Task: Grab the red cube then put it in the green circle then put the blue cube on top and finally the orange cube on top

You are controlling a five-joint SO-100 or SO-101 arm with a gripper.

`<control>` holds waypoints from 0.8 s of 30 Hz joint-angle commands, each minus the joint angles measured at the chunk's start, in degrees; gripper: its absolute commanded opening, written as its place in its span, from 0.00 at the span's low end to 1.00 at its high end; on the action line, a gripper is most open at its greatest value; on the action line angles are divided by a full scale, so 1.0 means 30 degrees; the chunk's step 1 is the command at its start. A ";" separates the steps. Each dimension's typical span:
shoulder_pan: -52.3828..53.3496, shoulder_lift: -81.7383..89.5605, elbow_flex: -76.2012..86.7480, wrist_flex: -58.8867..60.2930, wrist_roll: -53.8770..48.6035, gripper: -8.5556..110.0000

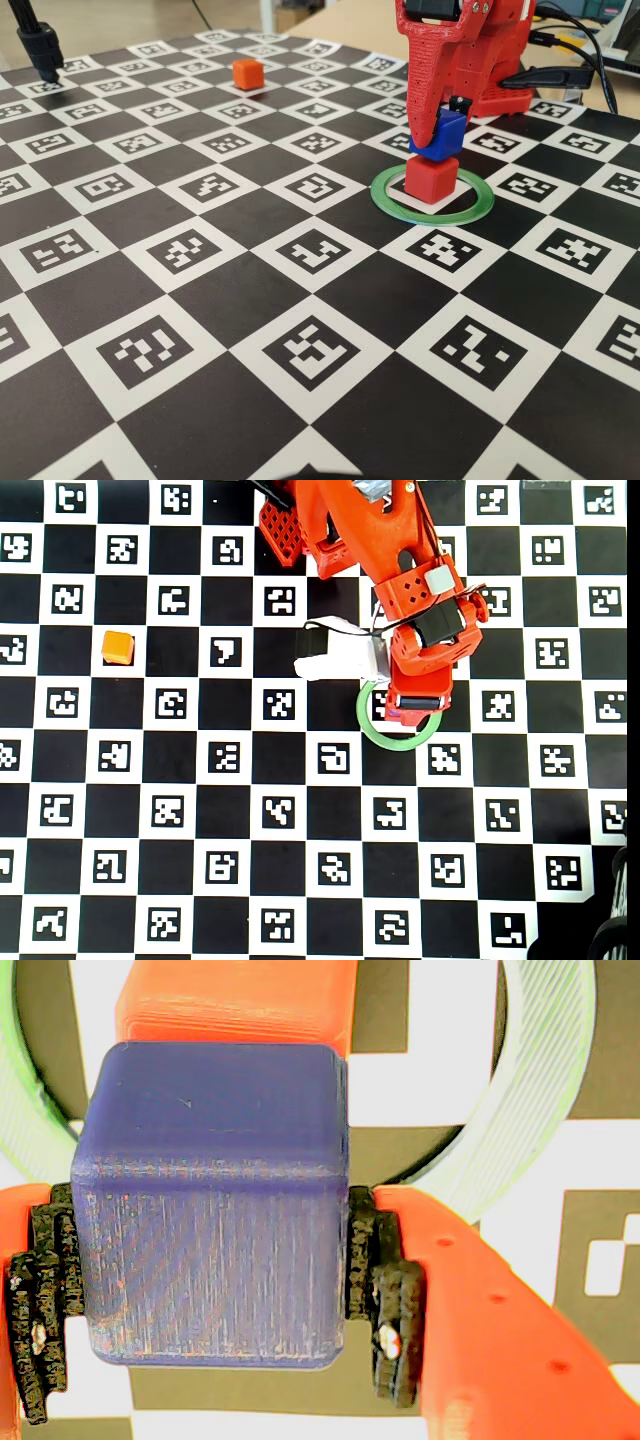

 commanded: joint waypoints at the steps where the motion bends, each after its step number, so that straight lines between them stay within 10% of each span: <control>1: -0.0176 0.0176 -0.0264 -0.0146 0.0117 0.07; 24: -0.0029 -0.0059 -0.0176 -0.0205 0.0557 0.16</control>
